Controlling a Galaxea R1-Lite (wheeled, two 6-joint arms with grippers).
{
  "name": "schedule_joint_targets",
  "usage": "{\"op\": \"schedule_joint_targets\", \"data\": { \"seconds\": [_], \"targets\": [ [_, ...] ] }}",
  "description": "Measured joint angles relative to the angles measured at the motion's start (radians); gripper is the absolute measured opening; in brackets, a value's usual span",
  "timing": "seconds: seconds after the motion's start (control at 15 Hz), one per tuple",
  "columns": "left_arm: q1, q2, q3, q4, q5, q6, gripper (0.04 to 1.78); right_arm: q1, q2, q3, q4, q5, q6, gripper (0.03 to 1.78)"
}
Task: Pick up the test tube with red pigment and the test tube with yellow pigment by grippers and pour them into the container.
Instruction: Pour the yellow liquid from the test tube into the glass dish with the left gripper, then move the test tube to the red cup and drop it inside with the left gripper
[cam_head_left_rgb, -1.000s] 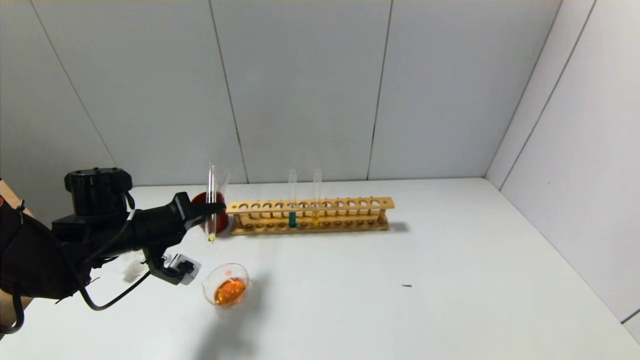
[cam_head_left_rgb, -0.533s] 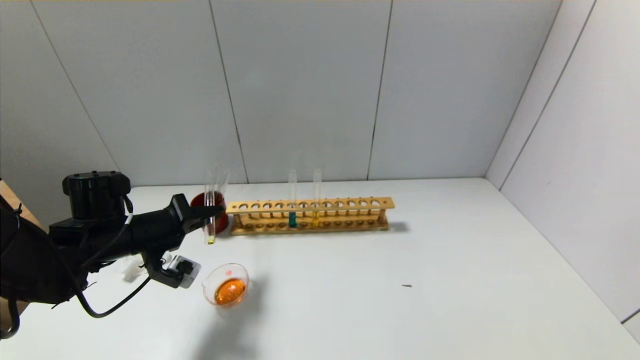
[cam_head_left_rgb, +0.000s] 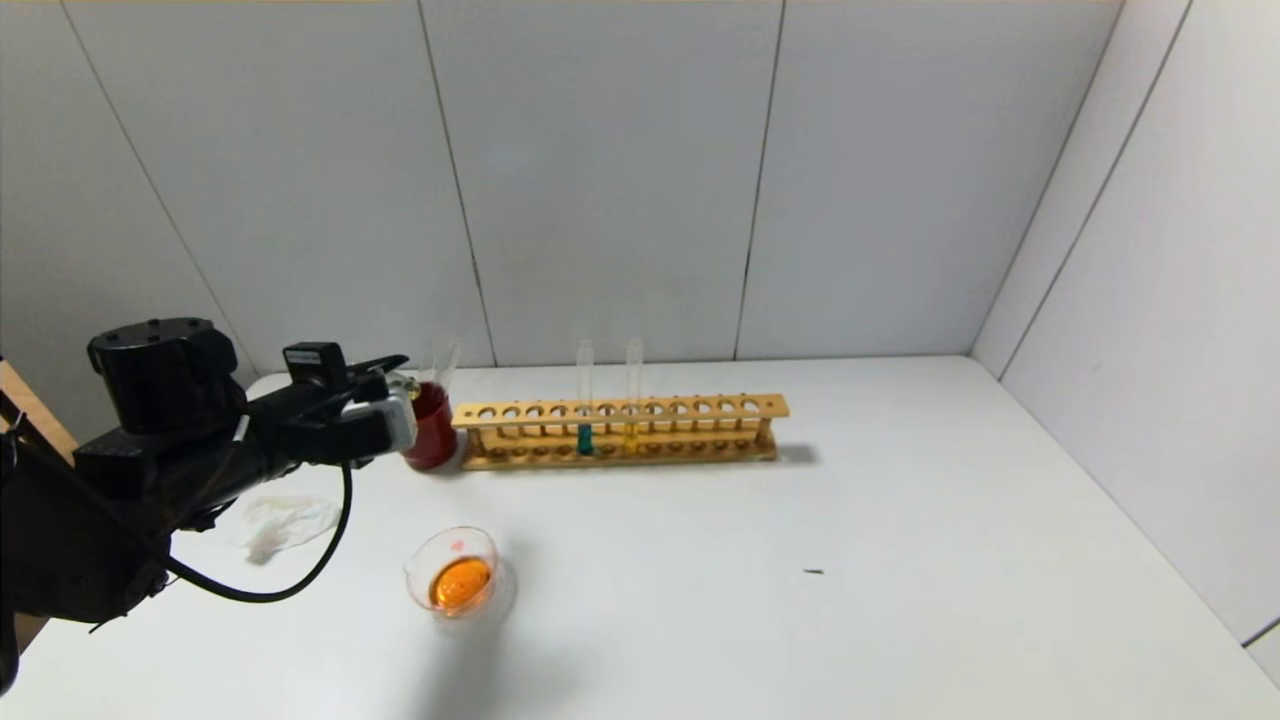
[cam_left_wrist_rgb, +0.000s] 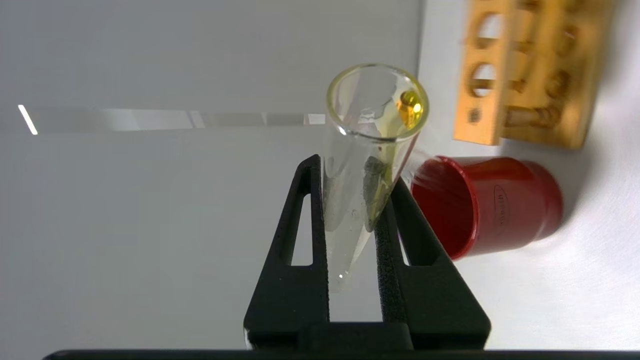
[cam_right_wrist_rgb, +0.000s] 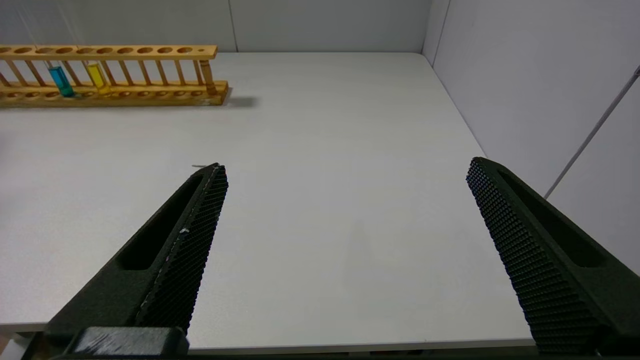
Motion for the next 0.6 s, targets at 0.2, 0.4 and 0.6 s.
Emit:
{"op": "schedule_joint_targets", "data": {
  "seconds": [0.2, 0.4, 0.6],
  "targets": [
    [-0.024, -0.032, -0.027, 0.054, 0.114, -0.357, 0.32, 0.0, 0.0, 0.0, 0.0, 0.001, 0.0, 1.75],
    [-0.053, -0.043, -0.102, 0.119, 0.138, -0.704, 0.32, 0.0, 0.0, 0.0, 0.0, 0.001, 0.0, 1.75],
    [-0.056, -0.045, -0.191, 0.167, 0.141, -1.006, 0.32, 0.0, 0.0, 0.0, 0.0, 0.001, 0.0, 1.75]
  ]
}}
